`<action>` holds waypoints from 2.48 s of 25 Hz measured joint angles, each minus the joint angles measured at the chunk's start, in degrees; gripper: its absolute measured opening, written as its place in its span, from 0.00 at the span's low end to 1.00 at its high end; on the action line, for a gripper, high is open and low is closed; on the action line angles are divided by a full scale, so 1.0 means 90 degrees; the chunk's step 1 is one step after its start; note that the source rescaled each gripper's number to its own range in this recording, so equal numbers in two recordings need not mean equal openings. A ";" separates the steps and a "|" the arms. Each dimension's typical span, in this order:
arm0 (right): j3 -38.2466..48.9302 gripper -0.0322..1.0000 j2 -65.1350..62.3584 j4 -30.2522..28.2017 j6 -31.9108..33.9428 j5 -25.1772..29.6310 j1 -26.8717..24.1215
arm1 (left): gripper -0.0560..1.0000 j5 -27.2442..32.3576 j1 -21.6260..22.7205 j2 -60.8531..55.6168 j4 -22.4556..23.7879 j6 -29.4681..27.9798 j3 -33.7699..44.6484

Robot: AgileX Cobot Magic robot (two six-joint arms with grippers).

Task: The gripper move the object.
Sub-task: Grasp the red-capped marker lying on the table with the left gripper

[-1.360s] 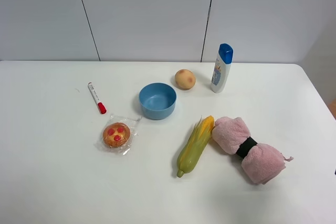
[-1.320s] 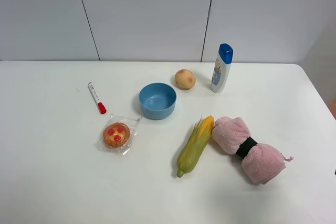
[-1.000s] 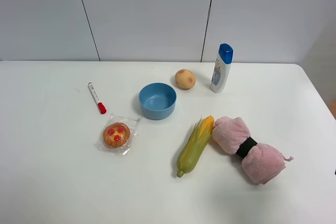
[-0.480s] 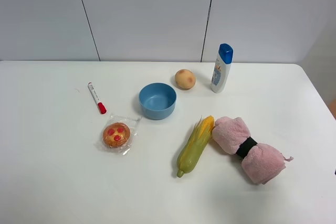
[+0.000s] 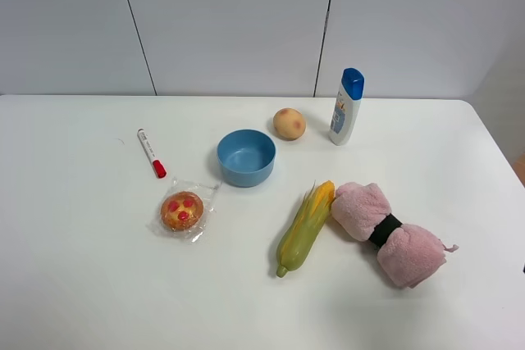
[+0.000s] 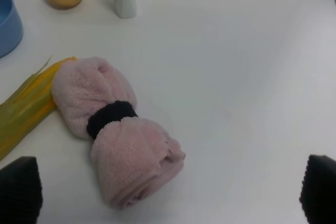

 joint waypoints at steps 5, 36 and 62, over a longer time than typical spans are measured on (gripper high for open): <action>0.0000 1.00 0.0000 0.0000 0.0000 0.0000 0.0000 | 0.87 0.0000 0.0000 0.0000 0.0000 0.0000 0.0000; 0.0000 1.00 0.0000 0.0000 0.0000 0.0000 -0.0006 | 1.00 -0.0058 0.0000 0.0217 0.0062 -0.0044 -0.0452; 0.0000 1.00 0.0000 0.0000 0.0000 0.0000 -0.0006 | 0.99 -0.1903 -0.0156 0.6533 -0.1632 0.0747 -0.2737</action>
